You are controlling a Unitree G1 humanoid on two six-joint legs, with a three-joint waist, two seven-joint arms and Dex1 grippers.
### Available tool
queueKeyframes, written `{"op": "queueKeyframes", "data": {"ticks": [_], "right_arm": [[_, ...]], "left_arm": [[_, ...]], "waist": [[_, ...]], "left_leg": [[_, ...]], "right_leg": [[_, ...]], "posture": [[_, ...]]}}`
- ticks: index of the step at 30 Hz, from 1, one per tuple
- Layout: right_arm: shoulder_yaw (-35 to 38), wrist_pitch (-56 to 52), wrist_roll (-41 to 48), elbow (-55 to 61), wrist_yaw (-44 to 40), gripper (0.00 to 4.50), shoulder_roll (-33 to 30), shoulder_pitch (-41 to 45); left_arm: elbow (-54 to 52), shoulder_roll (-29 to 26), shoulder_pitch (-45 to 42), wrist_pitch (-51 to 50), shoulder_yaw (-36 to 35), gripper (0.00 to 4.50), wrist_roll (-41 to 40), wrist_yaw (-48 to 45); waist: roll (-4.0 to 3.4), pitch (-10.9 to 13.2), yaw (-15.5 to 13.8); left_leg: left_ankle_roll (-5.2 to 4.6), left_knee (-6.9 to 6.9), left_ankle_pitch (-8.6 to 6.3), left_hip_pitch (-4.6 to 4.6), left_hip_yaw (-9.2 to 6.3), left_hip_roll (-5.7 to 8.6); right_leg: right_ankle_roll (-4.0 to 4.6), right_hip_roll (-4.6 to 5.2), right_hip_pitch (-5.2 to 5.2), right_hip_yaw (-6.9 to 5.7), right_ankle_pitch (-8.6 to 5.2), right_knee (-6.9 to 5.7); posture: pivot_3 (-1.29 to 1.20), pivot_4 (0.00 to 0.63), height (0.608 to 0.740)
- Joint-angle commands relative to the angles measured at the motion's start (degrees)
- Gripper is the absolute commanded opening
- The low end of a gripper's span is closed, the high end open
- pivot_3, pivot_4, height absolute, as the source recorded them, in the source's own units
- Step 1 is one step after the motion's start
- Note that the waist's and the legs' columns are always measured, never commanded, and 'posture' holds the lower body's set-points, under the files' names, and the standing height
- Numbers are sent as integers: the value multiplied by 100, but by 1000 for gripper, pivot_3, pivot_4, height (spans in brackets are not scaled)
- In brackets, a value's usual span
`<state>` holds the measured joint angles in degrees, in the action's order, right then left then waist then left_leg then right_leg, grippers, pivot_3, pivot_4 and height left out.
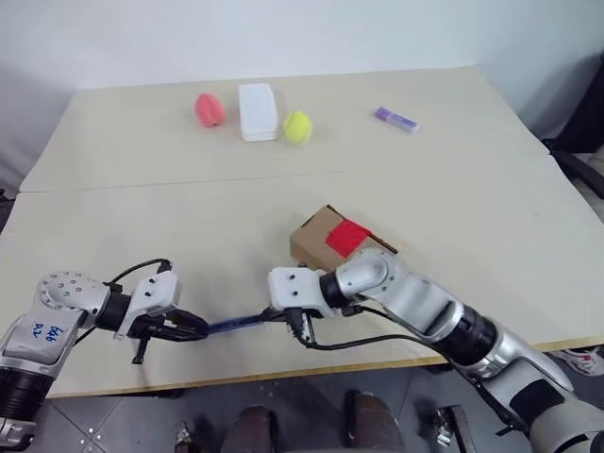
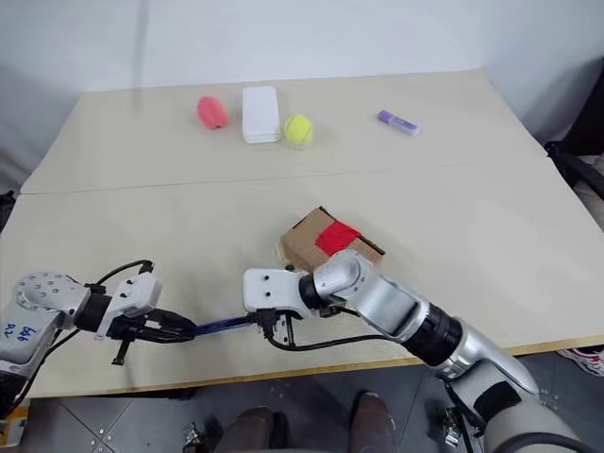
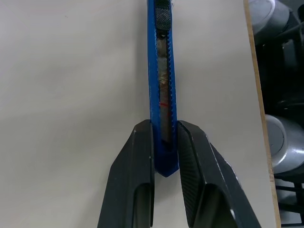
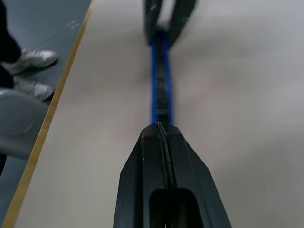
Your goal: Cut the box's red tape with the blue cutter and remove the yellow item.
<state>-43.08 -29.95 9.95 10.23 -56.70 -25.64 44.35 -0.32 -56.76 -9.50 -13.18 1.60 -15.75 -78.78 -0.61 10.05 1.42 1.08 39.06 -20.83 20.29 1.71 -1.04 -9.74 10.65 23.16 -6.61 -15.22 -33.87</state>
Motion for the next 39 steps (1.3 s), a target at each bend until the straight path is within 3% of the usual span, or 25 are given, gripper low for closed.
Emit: {"op": "queueKeyframes", "data": {"ticks": [1, 10, 24, 29, 32, 34, 39], "right_arm": [[-41, 347, -292, -211, -164, 11, 158, 2], [-112, 734, -778, -667, -344, 11, 438, -236], [54, 875, -951, -1257, -355, 11, 1477, -194], [1214, -363, 132, -160, -563, 11, 1288, -128], [2216, -1811, 1241, 606, -684, 566, 981, 130], [2733, -2494, 1645, 727, -562, 1252, 768, 382], [3110, -3375, 1820, 311, -529, 2944, -162, 1120]], "left_arm": [[-398, -76, 234, -238, 328, 389, 239, 75], [-1112, -202, 464, -697, 331, 389, 259, 270], [-1417, -92, 460, -1064, 255, 389, 216, 508], [-1088, 238, 302, -464, -37, 389, 263, 824], [-814, 495, 200, -90, -324, 389, 176, 1029], [-620, 672, 96, 193, -440, 389, 162, 1173], [-93, 1222, -297, 1090, -707, 389, 131, 1644]], "waist": [[3, -2, 6], [2, -2, 16], [2, -2, 13], [2, -1, -25], [2, 0, -54], [5, 0, -68], [13, 2, -96]], "left_leg": [[1, 0, -1, -1, 0, 0], [6, -1, -7, -3, 2, -4], [6, -1, -8, -8, 6, -4], [6, 4, -8, -2, 6, -4], [7, 8, -8, 2, 4, -5], [7, 9, -8, 2, 4, -7], [7, 9, -9, 9, 9, -9]], "right_leg": [[0, 0, 0, 0, 0, -1], [0, -2, 5, 0, 0, -5], [0, -1, 5, 1, 0, -11], [0, -1, 5, 0, 0, -9], [1, -1, 7, -1, 1, -8], [3, -3, 9, -1, 2, -9], [6, -6, 21, -1, 4, -8]], "posture": [[0, 150, 740], [0, 150, 740], [0, 150, 740], [0, 150, 740], [0, 150, 740], [0, 150, 740], [0, 150, 740]]}}
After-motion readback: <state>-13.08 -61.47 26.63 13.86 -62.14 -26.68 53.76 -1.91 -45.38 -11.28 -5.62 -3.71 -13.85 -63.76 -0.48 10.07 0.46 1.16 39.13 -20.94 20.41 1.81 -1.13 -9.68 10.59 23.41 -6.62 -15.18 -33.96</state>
